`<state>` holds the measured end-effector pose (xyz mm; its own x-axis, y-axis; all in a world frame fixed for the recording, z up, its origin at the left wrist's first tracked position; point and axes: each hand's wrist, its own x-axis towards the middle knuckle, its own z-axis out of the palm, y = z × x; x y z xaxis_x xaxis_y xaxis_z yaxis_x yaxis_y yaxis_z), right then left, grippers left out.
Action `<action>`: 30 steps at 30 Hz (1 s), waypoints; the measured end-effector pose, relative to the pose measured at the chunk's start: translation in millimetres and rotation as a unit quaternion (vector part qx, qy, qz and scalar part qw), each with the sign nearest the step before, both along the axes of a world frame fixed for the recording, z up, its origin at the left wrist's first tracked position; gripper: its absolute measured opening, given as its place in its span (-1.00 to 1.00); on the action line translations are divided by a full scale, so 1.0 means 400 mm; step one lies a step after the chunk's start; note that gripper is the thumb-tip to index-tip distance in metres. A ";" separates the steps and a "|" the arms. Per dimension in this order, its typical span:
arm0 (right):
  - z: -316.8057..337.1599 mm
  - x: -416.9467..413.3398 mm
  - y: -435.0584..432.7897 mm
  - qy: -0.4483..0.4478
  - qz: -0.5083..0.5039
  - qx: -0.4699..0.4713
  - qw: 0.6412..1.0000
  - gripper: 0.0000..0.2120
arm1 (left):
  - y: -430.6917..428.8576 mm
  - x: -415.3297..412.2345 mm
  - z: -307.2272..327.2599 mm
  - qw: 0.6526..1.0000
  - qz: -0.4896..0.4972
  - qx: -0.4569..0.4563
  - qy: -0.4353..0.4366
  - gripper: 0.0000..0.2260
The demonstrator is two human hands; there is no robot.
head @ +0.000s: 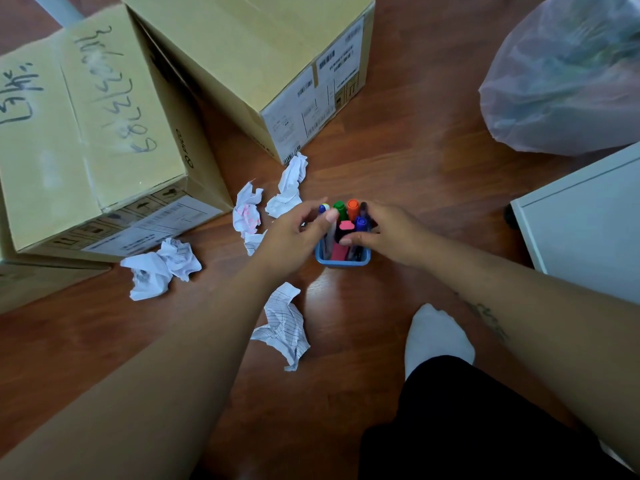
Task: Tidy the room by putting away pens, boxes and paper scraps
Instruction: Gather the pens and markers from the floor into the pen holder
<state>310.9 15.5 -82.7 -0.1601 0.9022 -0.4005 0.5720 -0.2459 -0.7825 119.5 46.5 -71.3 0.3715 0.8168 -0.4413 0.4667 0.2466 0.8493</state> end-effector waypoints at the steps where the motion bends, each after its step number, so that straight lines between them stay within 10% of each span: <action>1: -0.001 0.002 0.000 0.001 0.009 -0.014 1.000 -0.59 | -0.001 0.000 0.002 1.000 -0.013 0.008 0.003 -0.65; 9: -0.005 0.008 -0.002 0.003 -0.001 -0.051 0.999 -0.63 | 0.000 0.013 -0.003 0.996 -0.046 0.073 0.032 -0.83; 20: -0.001 0.026 -0.051 -0.005 -0.012 -0.077 0.997 0.06 | -0.012 -0.058 -0.035 0.989 -0.132 -0.060 0.024 -0.14; 30: -0.030 0.039 -0.068 0.007 -0.007 -0.065 0.998 -0.17 | 0.013 -0.054 -0.060 0.983 -0.168 -0.009 0.076 -0.27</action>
<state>326.3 -11.6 -94.6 -0.1549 0.8451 -0.5117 0.5573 -0.3529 -0.7516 98.0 51.8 -95.2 0.5465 0.6512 -0.5265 0.6462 0.0720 0.7597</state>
